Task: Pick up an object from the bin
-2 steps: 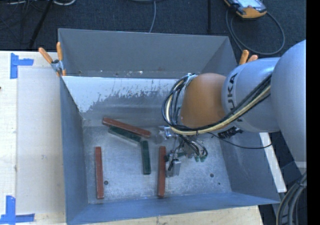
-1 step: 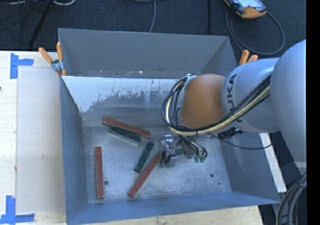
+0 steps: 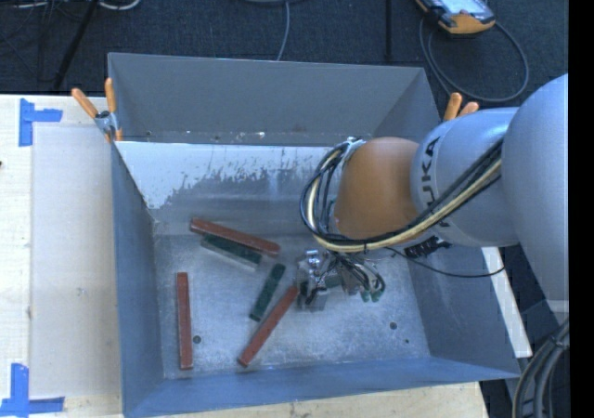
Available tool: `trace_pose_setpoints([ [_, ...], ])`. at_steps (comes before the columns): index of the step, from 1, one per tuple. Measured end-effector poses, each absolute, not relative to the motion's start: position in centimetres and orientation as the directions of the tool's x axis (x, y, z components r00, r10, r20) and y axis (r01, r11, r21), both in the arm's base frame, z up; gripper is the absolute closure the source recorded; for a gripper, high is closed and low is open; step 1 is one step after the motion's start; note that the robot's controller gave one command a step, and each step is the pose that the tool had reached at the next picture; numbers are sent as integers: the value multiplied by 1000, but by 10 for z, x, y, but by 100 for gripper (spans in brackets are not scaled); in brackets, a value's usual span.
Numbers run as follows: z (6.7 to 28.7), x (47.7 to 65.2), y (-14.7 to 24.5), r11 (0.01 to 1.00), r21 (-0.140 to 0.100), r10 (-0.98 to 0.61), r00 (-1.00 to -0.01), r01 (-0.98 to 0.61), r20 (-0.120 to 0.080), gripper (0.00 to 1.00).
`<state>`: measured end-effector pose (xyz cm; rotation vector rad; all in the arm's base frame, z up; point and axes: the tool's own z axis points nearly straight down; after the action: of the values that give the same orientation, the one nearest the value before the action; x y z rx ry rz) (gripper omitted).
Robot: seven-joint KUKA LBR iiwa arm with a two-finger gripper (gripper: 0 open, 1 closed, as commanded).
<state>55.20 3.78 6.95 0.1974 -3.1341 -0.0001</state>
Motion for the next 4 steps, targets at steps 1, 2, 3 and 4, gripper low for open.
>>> trace_pose_setpoints([
  [1, 113, 541, 43, 986, 1, -166, -986, -166, 9, 100],
  [2, 70, 492, 121, 940, 1, -342, -940, -342, -2, 0],
  [3, 70, 492, 120, 940, 1, -342, -940, -342, 0, 100],
  [4, 70, 492, 120, 940, 1, -342, -940, -342, 0, 100],
])
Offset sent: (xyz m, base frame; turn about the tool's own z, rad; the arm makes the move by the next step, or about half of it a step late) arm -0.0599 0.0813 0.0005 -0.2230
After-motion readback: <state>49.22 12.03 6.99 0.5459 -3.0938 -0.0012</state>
